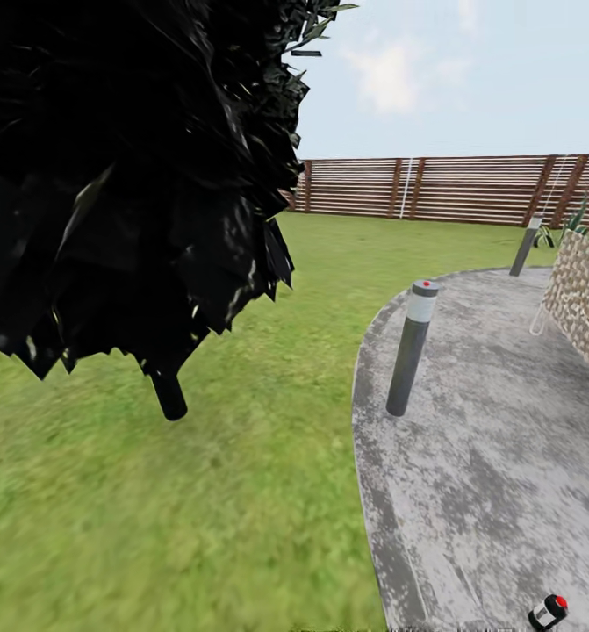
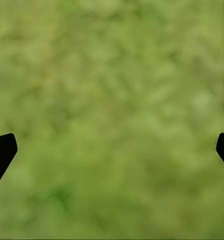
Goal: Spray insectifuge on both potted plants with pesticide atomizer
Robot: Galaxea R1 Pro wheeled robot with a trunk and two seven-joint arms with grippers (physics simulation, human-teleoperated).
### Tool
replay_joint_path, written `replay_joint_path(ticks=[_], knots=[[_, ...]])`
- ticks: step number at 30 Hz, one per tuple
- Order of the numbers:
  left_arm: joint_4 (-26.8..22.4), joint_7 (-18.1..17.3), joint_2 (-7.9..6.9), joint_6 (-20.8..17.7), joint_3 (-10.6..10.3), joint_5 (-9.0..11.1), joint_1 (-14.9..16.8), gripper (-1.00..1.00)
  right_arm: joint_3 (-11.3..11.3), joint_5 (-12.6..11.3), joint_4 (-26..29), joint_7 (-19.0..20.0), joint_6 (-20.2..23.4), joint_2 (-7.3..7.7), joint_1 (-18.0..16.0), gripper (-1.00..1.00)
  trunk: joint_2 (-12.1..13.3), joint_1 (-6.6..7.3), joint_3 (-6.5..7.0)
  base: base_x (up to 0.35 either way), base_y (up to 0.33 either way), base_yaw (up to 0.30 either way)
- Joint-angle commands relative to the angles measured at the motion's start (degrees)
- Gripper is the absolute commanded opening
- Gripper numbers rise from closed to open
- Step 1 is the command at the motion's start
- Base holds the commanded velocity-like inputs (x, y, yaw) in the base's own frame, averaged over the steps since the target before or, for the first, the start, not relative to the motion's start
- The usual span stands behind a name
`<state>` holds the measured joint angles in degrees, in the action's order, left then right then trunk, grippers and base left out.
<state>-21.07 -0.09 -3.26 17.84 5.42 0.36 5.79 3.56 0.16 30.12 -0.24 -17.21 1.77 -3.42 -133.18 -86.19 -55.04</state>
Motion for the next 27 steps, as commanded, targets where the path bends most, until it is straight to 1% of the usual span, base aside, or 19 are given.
replay_joint_path(ticks=[1, 7, 15, 24, 27], knots=[[0.0, 0.0, 0.01, 0.2, 0.1, 0.0, 0.0, 1.0, 0.0, 0.0, -0.1, 0.0, -0.2, -0.01, 0.0, 1.0, -0.4, -0.21, -0.23, 0.0, 0.0, -0.268], [0.0, 0.0, 0.01, 0.2, 0.1, 0.1, 0.0, 1.0, 0.0, 0.0, 0.0, 0.0, -0.2, -0.01, 0.0, 1.0, -2.8, -1.53, -1.31, 0.0, 0.0, -0.235], [0.0, 0.0, 0.01, 0.1, 0.1, 0.1, 0.1, 1.0, 0.0, 0.2, 0.1, 0.3, -0.3, 0.04, 0.0, 1.0, -6.0, -3.29, -2.75, 0.0, 0.0, -0.031], [0.0, 0.0, 0.02, 0.1, 0.1, -0.1, 0.0, 1.0, 0.0, 0.3, 0.1, 0.3, -0.3, 0.16, -0.1, 1.0, -6.0, -3.29, -2.75, 0.003, 0.0, -0.001], [0.0, 0.0, 0.01, 0.1, 0.1, -0.1, 0.1, 1.0, 0.0, 0.3, 0.1, 0.2, -0.3, 0.13, -0.1, 1.0, -6.0, -3.29, -2.75, 0.157, 0.024, 0.0]])
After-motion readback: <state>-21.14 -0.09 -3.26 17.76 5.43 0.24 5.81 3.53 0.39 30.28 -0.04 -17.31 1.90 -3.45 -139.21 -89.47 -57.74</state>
